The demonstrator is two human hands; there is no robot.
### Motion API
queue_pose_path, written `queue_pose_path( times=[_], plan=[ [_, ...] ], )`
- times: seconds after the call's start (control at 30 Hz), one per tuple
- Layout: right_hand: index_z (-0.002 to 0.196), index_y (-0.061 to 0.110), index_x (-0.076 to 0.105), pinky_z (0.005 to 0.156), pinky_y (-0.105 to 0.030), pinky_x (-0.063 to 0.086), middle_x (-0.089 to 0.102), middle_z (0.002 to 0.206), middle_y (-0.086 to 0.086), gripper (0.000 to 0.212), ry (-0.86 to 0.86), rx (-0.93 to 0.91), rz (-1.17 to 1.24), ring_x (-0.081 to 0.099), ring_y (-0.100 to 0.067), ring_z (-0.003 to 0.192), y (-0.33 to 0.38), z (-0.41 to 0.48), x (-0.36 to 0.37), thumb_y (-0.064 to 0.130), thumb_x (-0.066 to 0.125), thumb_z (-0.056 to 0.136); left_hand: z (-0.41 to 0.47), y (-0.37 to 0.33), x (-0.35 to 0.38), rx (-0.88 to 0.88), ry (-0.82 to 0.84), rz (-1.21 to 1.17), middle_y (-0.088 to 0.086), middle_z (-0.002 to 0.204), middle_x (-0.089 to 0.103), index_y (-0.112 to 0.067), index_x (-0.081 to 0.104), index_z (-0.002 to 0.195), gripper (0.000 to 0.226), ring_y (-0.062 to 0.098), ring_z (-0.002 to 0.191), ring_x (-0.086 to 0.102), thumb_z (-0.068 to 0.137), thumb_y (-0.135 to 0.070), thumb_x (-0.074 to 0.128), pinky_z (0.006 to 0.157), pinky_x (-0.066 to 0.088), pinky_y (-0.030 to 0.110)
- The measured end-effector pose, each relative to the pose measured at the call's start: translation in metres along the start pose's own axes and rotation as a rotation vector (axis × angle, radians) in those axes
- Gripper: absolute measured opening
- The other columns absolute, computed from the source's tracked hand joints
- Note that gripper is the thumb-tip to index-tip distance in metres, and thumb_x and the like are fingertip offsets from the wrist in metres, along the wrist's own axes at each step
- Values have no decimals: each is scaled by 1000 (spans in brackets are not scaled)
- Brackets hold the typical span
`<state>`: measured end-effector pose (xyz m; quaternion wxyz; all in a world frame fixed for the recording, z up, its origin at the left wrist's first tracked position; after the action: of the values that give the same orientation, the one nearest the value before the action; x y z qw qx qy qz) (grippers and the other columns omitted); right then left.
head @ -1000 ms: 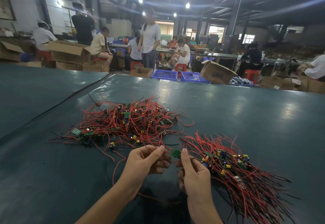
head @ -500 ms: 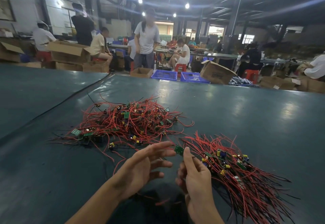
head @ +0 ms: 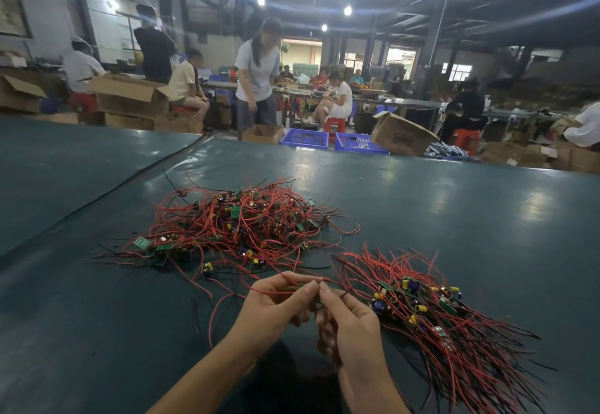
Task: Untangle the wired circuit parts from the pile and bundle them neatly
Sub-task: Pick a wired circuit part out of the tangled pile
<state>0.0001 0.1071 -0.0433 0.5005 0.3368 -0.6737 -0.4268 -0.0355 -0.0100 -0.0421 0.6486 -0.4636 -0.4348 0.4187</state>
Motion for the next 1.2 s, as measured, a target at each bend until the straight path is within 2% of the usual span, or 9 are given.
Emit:
queue_pose_path(
  times=[0.1,0.23,0.4,0.53,0.67,0.8,0.93,1.07,1.2],
  plan=[
    [87,4,71,50,-26,46,64,59,-11,4,-33,-13,-32,57,-19,51,3,2,-3,7,69,85,-1,-3,0,17,-11,63,13,71,71,-14,76,74,19,16,63,64,67,-31,73,60,51,24],
    [84,10,63,35,-18,25,53,51,-3,23,42,67,75,37,-10,34,9,0,-7,27,71,71,1,-5,-3,6,-46,27,5,56,62,-6,71,72,21,12,50,56,68,-27,73,52,47,18],
    [101,6,76,36,-21,33,70,82,-8,57,245,218,513,50,-13,48,17,-7,-11,56,58,80,2,-5,-5,-52,-73,-91,7,55,61,-13,71,66,21,12,49,57,62,-32,76,49,47,19],
    [101,0,75,37,-23,37,73,101,-10,43,295,216,704,52,-15,54,21,-8,-15,28,46,86,3,-4,-2,-128,-93,-198,4,55,61,-19,70,58,18,10,46,56,56,-35,77,45,45,18],
    [109,7,74,39,-20,37,72,91,-5,35,236,137,420,53,-10,53,16,-7,-9,13,57,79,0,-3,2,-183,-66,-273,3,58,62,-18,71,61,18,11,47,58,57,-34,78,45,47,19],
    [85,17,81,61,-31,58,76,81,-10,19,91,-25,68,71,-20,68,5,-5,2,25,70,73,-4,-2,5,-132,15,-166,9,67,64,-16,67,71,26,17,56,59,64,-39,77,55,52,24],
    [75,30,81,38,-21,38,61,52,2,22,9,-181,-135,46,-7,41,3,-7,4,43,65,69,-4,-2,7,-76,13,-44,3,62,62,-9,61,81,39,14,54,55,62,-39,77,56,48,25],
    [76,26,81,62,-32,57,75,74,-6,19,-34,-144,-79,72,-19,67,0,-5,2,39,70,71,-4,-3,6,-27,-25,24,6,66,69,-7,64,82,28,14,59,64,69,-28,75,56,52,22],
    [78,19,82,72,-37,58,76,83,-12,13,-40,-73,-9,74,-26,81,-4,-1,-1,26,71,80,-4,1,7,-15,-42,58,11,66,68,-5,60,78,11,16,59,63,84,-3,69,55,53,24]
  ],
)
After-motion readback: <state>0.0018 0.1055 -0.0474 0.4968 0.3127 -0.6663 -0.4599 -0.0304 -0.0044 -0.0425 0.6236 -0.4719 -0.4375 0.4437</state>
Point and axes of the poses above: each hand's wrist, its own z-axis towards the middle knuckle, its own x-axis out of the palm, y = z × x, the point moved 2 cm from there along z, towards the middle knuckle
